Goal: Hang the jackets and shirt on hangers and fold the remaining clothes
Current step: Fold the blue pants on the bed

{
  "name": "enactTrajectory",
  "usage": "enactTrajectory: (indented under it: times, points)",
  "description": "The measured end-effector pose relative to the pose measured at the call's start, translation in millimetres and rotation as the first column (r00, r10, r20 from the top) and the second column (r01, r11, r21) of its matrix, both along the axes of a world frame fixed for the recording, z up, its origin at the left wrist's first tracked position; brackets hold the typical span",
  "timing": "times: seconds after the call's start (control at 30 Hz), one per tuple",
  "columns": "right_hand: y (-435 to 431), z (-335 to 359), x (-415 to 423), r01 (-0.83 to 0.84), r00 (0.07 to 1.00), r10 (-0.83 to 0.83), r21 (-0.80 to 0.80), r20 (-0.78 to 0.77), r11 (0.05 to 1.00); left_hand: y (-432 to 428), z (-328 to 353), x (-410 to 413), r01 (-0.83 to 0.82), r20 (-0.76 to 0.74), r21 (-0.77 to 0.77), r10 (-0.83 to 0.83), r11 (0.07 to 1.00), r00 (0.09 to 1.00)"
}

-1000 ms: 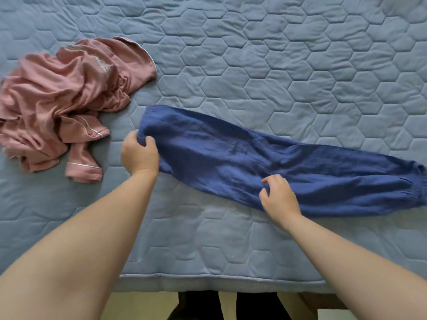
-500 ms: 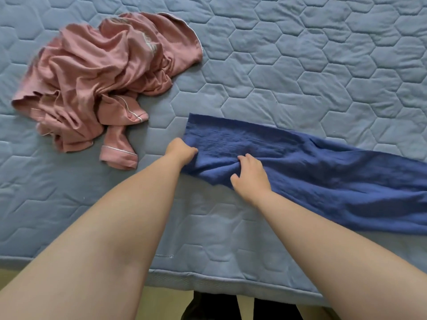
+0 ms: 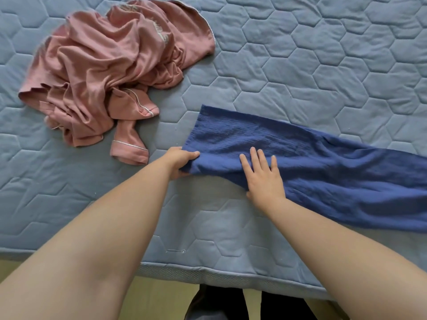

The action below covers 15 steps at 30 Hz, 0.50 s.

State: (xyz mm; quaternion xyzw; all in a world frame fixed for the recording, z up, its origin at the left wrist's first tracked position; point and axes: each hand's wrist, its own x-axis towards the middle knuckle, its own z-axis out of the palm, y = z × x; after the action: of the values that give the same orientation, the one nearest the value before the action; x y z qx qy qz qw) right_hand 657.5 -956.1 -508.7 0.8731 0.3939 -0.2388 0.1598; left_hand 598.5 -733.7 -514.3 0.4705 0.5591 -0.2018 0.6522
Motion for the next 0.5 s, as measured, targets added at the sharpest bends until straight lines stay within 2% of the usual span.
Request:
enactTrajectory:
  times: [0.17,0.3,0.4,0.5]
  points:
    - [-1.4,1.1,15.9,-0.006,0.996,0.010,-0.040,0.088,0.999,2.2,3.5,-2.2,-0.101,-0.046,-0.096,0.097,0.990,0.994]
    - [-13.1,-1.7,19.5,-0.060,0.976,0.011,0.221,0.218,0.973,6.3,2.1,-11.3,-0.058,-0.034,-0.066,0.056,0.996,0.998]
    - [-28.7,1.6,15.0,-0.052,0.980,-0.036,0.420,0.198,0.906,5.5,1.1,-19.2,-0.159,0.082,-0.129,0.170,0.979,0.982]
    - [-38.5,3.4,6.0,-0.093,0.993,0.051,0.443,0.105,0.892,-6.4,8.3,-24.0,-0.180,0.159,-0.214,0.216,0.960,0.963]
